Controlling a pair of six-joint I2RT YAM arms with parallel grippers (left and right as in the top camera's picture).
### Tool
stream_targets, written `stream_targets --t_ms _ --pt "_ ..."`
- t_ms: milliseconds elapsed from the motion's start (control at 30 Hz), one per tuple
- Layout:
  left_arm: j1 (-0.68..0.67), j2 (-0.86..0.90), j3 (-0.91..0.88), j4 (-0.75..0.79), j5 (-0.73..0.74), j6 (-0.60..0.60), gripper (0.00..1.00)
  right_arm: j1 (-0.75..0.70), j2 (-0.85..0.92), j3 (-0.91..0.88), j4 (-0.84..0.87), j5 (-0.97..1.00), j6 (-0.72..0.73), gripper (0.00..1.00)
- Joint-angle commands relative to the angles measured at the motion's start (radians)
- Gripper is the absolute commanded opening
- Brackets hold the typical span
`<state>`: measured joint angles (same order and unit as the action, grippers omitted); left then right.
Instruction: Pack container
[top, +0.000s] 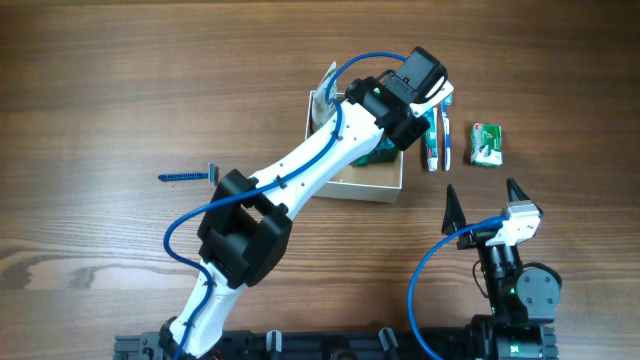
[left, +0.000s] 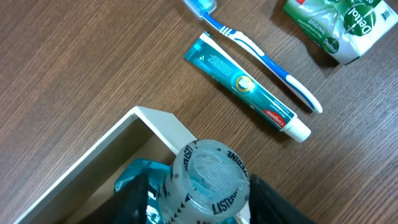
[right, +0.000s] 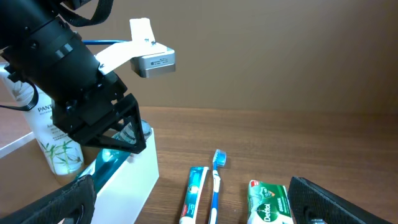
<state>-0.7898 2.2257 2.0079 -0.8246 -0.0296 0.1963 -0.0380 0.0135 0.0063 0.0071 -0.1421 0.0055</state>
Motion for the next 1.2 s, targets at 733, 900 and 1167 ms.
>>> stream_targets --t_ms 733,900,1167 --pt "0.003 0.013 0.019 0.013 -0.010 0.010 0.31 0.006 -0.006 -0.001 0.004 -0.009 -0.003 1.00" --pt "0.003 0.011 0.019 0.029 -0.033 0.009 0.31 0.006 -0.006 -0.001 0.004 -0.009 -0.003 1.00" --pt "0.010 -0.029 0.019 0.068 -0.055 0.005 0.31 0.006 -0.006 -0.001 0.004 -0.009 -0.003 1.00"
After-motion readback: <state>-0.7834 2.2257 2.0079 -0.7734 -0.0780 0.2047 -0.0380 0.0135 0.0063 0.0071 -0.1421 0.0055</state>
